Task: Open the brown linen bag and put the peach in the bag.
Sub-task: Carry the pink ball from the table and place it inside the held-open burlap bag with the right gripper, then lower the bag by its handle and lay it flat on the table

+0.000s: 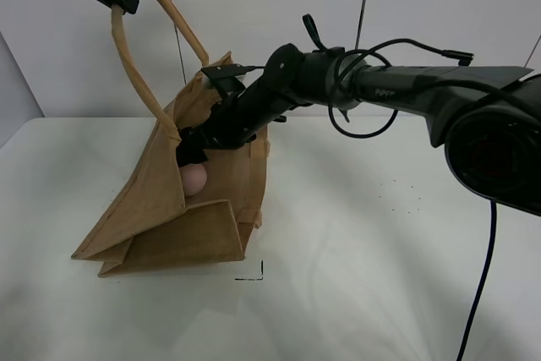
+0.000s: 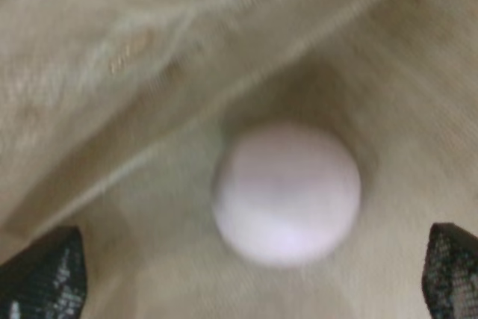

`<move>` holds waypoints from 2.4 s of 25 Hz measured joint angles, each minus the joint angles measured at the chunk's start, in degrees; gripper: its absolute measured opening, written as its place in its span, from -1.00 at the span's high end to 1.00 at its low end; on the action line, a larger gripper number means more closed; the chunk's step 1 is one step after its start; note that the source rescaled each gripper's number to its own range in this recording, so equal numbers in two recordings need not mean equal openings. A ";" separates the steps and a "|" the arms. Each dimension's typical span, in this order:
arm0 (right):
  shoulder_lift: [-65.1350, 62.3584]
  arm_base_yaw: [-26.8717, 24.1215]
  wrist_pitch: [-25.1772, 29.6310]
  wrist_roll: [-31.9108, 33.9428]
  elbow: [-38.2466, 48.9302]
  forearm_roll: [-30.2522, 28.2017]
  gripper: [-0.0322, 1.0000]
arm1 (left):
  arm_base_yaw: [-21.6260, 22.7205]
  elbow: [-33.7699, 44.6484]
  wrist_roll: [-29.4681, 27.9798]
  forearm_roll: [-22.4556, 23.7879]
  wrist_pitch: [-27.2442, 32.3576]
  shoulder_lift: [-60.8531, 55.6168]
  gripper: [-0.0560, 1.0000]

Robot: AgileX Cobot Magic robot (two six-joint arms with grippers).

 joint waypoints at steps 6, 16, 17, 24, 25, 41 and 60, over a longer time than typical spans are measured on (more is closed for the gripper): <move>-6.48 -3.01 13.76 16.60 -0.97 -19.57 -1.00 | 0.00 0.00 0.07 0.06 0.00 0.00 0.89; -7.14 -14.70 24.74 26.43 -1.69 -31.93 -1.00 | 0.00 0.00 0.07 0.06 0.00 0.00 0.89; -7.14 -16.79 24.75 26.43 -1.69 -31.93 -1.00 | 0.00 0.00 0.07 0.01 0.00 0.00 0.89; -7.14 -30.68 26.98 26.49 -1.69 -32.42 -1.00 | 0.00 0.00 0.07 0.01 0.00 0.00 0.89; -7.14 -32.28 27.48 26.49 -1.69 -32.57 -1.00 | 0.00 0.00 0.07 0.01 0.00 0.00 0.89; -24.83 -35.47 28.05 26.04 19.45 -31.77 -1.00 | 0.00 0.00 0.07 0.01 0.00 0.00 0.89; -101.77 -35.47 18.77 23.87 75.82 -32.43 -1.00 | 0.00 0.00 0.07 0.01 0.00 0.00 0.89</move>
